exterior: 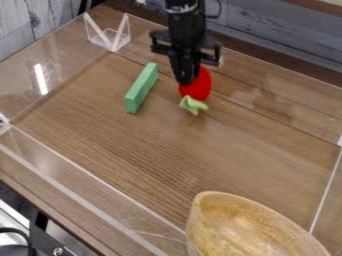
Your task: Move the red object to the left side of the table
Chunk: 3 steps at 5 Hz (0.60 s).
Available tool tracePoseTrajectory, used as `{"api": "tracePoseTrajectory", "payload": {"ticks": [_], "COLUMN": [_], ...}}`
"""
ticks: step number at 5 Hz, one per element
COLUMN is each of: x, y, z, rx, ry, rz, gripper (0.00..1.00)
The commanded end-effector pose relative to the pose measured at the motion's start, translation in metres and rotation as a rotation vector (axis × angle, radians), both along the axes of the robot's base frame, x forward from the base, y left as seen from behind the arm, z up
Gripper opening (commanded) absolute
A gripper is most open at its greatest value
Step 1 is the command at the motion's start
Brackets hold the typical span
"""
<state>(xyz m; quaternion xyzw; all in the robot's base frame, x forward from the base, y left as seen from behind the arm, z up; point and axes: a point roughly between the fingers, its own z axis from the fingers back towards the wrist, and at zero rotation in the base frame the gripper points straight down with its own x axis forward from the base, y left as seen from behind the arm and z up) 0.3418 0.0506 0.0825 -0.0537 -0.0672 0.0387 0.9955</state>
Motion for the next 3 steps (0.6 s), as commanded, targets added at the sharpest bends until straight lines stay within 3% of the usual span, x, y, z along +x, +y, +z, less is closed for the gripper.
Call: {"api": "tracePoseTrajectory", "payload": {"ticks": [1, 3], "x": [0.007, 0.007], "y": [0.005, -0.006], "z": [0.047, 0.008], "rx": [-0.005, 0.038], "ry": [-0.106, -0.074], "rz": [-0.007, -0.053], "gripper": [0.0, 0.0]}}
